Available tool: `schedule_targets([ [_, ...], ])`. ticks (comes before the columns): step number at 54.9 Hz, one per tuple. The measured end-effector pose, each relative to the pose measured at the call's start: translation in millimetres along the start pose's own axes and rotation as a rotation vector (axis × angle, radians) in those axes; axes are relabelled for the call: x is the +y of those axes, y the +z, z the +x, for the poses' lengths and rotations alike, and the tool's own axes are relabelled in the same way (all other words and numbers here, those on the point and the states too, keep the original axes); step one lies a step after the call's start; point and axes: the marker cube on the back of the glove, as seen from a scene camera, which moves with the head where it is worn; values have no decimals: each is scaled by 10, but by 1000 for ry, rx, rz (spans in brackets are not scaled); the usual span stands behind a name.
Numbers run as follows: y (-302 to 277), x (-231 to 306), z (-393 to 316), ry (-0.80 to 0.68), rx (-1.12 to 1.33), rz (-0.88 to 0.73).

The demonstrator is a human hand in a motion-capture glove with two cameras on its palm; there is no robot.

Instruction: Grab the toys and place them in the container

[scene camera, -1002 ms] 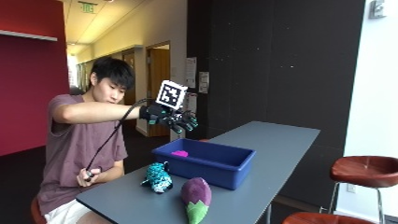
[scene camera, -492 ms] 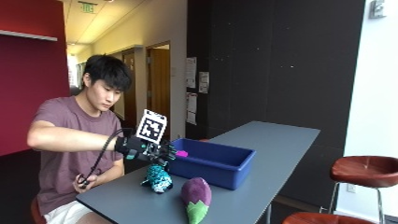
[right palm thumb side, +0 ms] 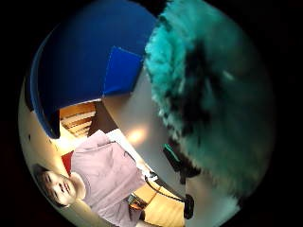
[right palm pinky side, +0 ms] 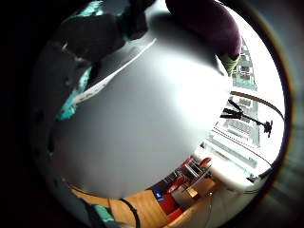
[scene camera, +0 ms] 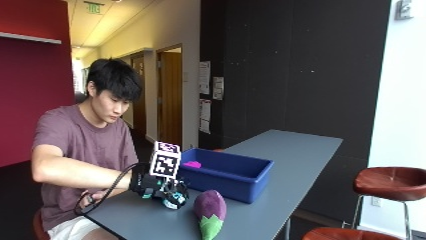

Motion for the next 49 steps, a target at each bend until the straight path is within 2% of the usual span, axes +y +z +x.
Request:
schedule_targets([
  [18,-9,-122,0,60,-126,245],
  [24,-24,-111,-32,100,-115,268],
  [32,-73,-56,-70,139,-144,119],
  [39,-109,100,-150,191,-75,-187],
  [44,-274,215,-74,203,98,-230],
  [49,-615,243,-300,249,-59,-149],
])
